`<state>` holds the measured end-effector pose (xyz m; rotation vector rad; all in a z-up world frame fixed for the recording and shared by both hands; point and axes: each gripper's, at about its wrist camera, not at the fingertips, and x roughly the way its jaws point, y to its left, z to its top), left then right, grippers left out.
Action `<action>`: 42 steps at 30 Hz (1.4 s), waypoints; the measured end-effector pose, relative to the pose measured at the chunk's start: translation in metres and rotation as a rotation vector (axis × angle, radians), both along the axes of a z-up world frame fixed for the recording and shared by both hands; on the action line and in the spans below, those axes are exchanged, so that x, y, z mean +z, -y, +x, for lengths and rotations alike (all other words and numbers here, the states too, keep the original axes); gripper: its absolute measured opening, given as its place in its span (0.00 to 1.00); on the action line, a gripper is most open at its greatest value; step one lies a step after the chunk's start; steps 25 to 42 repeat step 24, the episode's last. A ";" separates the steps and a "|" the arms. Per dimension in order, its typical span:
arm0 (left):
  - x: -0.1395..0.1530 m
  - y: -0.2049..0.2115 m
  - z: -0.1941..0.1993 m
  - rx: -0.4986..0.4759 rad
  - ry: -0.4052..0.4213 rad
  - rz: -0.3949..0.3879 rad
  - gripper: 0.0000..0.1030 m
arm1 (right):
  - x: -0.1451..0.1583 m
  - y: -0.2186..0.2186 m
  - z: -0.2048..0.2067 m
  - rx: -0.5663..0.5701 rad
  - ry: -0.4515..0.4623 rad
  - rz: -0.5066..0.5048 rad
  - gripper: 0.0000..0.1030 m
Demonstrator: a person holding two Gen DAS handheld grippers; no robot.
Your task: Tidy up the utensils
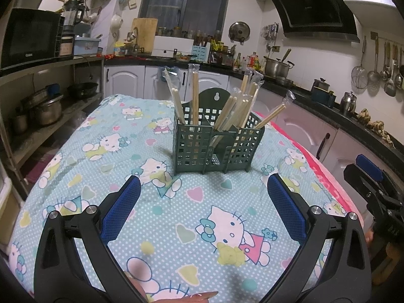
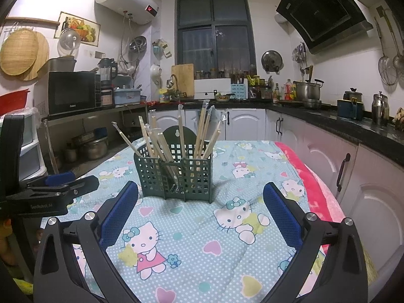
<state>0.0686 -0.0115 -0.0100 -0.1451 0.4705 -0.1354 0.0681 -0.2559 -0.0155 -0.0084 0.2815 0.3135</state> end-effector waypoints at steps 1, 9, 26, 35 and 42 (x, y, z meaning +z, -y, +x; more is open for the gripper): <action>0.000 0.000 0.000 -0.002 0.002 0.001 0.90 | 0.000 0.000 0.000 0.000 0.002 -0.002 0.94; -0.007 -0.001 0.004 0.001 -0.040 -0.010 0.90 | 0.000 0.002 0.001 -0.003 0.003 0.003 0.94; -0.014 -0.026 0.030 0.057 -0.130 -0.032 0.90 | 0.003 0.026 0.017 -0.082 -0.025 0.048 0.94; -0.014 -0.026 0.030 0.057 -0.130 -0.032 0.90 | 0.003 0.026 0.017 -0.082 -0.025 0.048 0.94; -0.014 -0.026 0.030 0.057 -0.130 -0.032 0.90 | 0.003 0.026 0.017 -0.082 -0.025 0.048 0.94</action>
